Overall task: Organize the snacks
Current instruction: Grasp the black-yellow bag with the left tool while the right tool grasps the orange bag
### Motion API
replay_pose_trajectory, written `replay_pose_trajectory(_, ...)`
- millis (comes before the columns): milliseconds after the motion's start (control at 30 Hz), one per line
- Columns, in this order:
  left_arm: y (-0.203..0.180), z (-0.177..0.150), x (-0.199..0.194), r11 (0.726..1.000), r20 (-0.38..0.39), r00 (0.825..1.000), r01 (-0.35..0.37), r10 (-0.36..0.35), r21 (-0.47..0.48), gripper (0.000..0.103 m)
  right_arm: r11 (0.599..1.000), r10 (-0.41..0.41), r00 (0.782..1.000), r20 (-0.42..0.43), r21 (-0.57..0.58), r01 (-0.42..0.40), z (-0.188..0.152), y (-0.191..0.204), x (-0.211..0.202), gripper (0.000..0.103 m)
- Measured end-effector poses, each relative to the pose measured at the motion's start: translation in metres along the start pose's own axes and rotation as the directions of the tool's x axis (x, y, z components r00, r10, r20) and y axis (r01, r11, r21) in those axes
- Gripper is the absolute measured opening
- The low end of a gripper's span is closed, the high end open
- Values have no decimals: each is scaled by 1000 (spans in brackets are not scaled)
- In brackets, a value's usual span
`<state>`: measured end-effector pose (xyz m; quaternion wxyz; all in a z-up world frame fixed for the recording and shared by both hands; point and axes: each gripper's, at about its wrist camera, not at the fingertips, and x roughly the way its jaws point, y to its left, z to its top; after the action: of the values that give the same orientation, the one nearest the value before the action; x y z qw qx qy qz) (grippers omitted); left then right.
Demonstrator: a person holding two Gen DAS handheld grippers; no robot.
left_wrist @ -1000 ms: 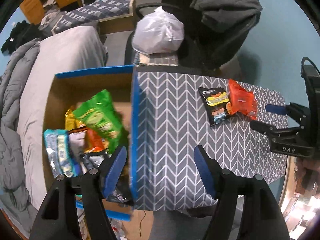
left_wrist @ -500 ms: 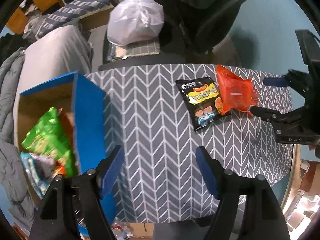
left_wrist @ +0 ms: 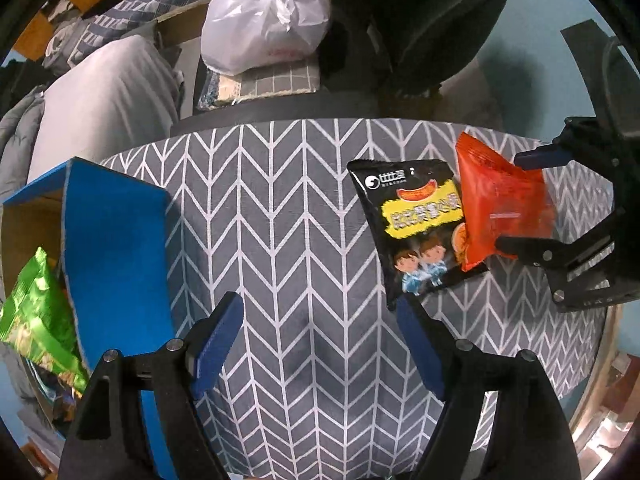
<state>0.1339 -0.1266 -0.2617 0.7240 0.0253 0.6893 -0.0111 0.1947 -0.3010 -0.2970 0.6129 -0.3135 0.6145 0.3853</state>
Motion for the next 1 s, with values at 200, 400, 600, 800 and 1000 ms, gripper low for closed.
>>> replay_pose_trajectory(200, 0, 6, 13, 1000, -28, 1000, 0, -1, -16, 80, 998, 54, 998, -30, 12, -54, 4, -5, 17, 76)
replay_pose_trajectory(400, -7, 14, 20, 1000, -39, 999, 23, -24, -20, 80, 976, 92, 995, -24, 202, -86, -15, -21, 23, 76)
replay_pose_trajectory(600, -24, 23, 24, 999, -52, 998, 27, -26, 18, 80, 899, 87, 996, -24, 433, -68, -52, -38, 28, 76)
replay_pose_trajectory(800, -37, 30, 26, 999, -66, 997, 46, -44, 27, 82, 751, 110, 994, -13, 656, -74, -94, -54, 29, 76)
replay_pose_trajectory(1000, -40, 41, 36, 997, -95, 992, 76, -78, -30, 82, 675, 124, 990, 65, 725, -132, -126, -48, 25, 77)
